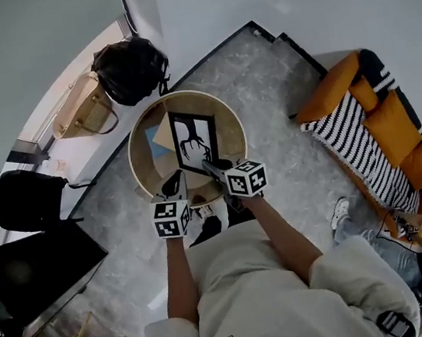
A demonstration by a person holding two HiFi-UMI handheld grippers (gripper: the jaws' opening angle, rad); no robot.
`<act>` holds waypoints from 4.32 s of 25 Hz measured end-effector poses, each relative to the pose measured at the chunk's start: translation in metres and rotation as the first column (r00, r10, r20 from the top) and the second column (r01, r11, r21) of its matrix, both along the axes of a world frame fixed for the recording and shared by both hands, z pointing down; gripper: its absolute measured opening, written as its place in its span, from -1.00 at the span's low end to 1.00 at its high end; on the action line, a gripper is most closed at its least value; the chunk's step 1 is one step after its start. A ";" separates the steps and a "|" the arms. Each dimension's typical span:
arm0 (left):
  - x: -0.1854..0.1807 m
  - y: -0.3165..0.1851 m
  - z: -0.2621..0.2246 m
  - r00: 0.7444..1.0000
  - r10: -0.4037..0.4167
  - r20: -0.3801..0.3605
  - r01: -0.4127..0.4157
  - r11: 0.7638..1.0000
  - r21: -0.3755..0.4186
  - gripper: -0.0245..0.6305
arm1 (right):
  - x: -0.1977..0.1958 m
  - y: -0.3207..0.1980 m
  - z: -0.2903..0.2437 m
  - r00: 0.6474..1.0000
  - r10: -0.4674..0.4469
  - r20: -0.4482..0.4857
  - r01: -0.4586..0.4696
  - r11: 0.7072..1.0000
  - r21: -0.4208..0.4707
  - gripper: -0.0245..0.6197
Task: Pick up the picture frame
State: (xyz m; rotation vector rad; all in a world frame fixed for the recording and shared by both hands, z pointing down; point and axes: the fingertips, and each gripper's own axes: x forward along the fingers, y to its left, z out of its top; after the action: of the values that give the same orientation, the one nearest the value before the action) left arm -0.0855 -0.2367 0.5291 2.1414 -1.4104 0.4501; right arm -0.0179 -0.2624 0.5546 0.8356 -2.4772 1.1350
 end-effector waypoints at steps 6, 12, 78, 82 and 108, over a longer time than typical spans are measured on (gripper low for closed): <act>-0.005 0.011 0.003 1.000 0.023 -0.006 -0.023 1.000 -0.009 -0.86 | -0.001 0.014 0.001 1.000 0.009 0.004 -0.009 1.000 -0.008 -0.80; -0.019 0.009 -0.003 1.000 0.022 -0.022 -0.022 1.000 0.011 -0.86 | -0.009 0.020 -0.005 1.000 -0.006 -0.016 0.006 1.000 0.011 -0.80; -0.009 0.020 0.010 0.995 0.080 -0.051 -0.081 0.997 -0.012 -0.86 | 0.007 0.045 0.000 0.998 -0.013 -0.062 0.014 1.000 0.012 -0.80; -0.011 0.020 0.010 0.996 0.077 -0.051 -0.077 0.997 -0.012 -0.86 | 0.007 0.044 0.001 0.998 -0.010 -0.060 0.010 1.000 0.010 -0.80; 0.005 0.009 0.011 0.992 0.115 -0.045 -0.116 0.993 -0.014 -0.86 | 0.010 0.036 -0.002 0.998 -0.004 -0.058 0.005 1.000 0.024 -0.80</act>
State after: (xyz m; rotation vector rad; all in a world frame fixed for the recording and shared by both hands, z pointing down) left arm -0.0809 -0.2275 0.5400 2.2135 -1.2594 0.4532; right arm -0.0076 -0.2260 0.5526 0.8569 -2.4492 1.0665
